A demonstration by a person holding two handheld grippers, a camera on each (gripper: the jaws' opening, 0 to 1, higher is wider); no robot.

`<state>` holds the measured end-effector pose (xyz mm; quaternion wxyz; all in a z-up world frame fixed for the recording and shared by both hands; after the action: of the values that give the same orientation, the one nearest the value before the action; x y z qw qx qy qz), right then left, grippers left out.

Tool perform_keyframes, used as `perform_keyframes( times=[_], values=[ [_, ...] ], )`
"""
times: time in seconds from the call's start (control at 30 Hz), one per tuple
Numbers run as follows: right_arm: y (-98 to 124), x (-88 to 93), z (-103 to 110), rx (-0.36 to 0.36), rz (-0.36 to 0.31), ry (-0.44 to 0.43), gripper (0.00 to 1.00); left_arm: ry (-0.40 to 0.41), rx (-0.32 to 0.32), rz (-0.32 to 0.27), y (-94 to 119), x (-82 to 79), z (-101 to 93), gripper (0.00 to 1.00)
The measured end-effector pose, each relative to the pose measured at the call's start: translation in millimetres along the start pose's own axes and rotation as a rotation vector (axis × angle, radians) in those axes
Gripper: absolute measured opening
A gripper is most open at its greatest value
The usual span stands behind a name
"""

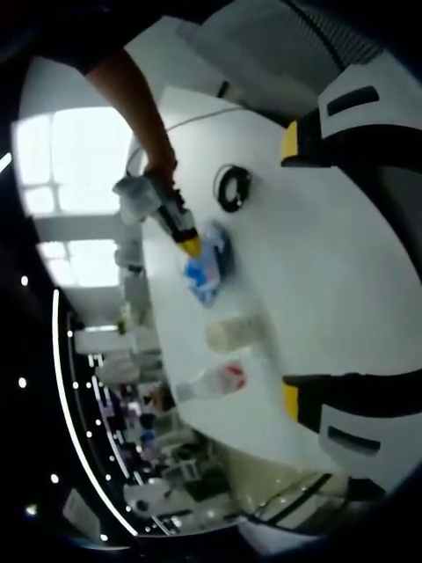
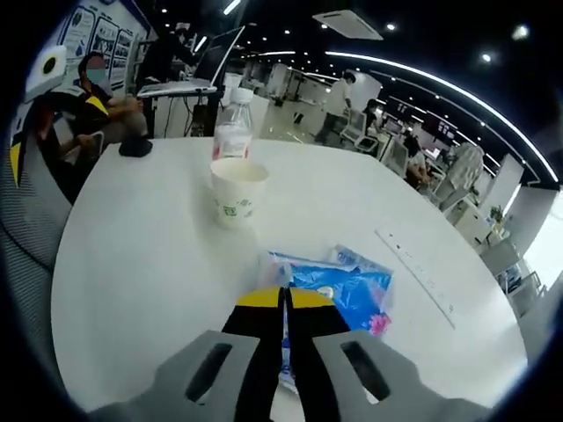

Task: Arrange the tabletop items into an orderly group along one side of the table until the central work area is clear of visible clutter.

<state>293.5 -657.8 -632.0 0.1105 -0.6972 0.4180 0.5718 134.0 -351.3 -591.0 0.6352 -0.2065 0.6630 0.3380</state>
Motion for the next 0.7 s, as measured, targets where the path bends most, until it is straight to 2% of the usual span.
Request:
perform_keyframes(
  times=[0.7],
  values=[
    [21,-17.9,-17,0.064,-0.044,0.039,0.0,-0.001,0.0,-0.005,0,-1.2,-0.8,0.96]
  ],
)
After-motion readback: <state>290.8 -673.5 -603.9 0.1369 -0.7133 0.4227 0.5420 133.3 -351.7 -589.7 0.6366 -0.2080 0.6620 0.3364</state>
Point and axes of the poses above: the point that each gripper's makers call its tool centre point, and the gripper's own axes: y roughly backward along the fingers, z roughly to its left, x roughly out of its underside, the point moved 10 cm from there along y, roughly backward along the fingers, and after that the axes turned 15 degrees about -z, right-handed, at the moved point
